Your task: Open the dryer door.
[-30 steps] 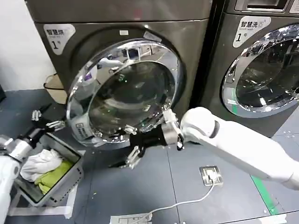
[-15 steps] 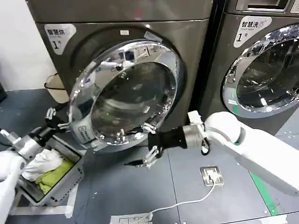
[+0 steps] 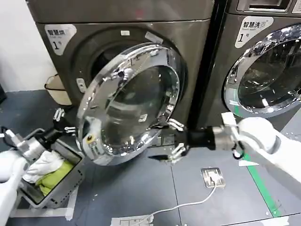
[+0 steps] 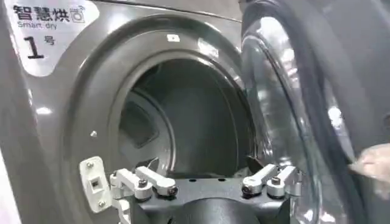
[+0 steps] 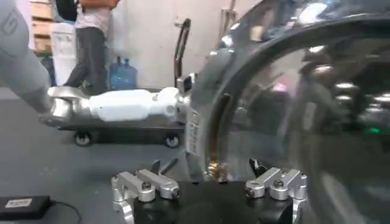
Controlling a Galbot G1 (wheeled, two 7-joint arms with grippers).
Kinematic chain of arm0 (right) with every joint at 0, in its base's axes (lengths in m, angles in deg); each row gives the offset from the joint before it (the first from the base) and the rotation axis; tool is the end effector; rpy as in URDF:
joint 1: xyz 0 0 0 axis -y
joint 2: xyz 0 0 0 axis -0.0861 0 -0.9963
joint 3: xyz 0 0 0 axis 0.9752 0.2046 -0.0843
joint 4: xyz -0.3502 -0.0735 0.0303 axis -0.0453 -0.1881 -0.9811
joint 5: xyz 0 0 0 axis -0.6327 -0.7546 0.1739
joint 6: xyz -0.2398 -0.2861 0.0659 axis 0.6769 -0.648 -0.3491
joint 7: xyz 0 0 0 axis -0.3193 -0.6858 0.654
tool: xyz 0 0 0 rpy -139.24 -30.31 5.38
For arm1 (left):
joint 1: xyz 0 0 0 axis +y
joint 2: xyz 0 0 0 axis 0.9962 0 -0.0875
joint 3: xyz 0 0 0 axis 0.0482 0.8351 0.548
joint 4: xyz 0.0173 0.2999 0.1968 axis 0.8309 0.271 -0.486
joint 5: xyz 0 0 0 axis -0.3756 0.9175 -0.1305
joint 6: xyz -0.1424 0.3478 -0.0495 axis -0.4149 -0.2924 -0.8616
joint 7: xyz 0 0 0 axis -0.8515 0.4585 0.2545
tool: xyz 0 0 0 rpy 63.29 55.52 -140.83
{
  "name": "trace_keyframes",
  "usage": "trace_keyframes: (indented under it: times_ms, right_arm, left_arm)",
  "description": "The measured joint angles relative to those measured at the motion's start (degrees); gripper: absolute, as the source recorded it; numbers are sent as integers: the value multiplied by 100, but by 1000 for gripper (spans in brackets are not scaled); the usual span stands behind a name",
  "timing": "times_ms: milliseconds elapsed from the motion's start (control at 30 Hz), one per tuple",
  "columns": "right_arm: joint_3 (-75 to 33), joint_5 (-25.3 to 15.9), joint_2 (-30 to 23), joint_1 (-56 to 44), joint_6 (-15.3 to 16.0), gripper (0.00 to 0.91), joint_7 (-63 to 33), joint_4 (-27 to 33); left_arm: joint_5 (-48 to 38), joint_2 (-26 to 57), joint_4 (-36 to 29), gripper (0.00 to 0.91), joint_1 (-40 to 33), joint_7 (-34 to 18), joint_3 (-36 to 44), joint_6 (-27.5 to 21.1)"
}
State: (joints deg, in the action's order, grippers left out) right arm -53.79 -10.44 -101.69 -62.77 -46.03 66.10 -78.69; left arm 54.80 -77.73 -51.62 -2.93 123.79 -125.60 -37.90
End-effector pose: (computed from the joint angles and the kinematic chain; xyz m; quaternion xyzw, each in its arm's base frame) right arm 0.3616 -0.1149 -0.0750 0.6205 -0.7716 0.1373 0.0273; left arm 0.3654 0.2419 -0.1945 0.3407 0.9251 0.1360 0.0984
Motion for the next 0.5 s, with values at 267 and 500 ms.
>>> trace_keyframes:
  times_ms: [267,500]
  right_arm:
    - [-1503,-80,376,-1461,-272,907,-169,197]
    - [-3131,-184,363,-3003,-563,907,-217,447]
  left_arm:
    - [16,0,-221,907,71,-8,209,11]
    - [96,4,-462,907,58,-35,389,9]
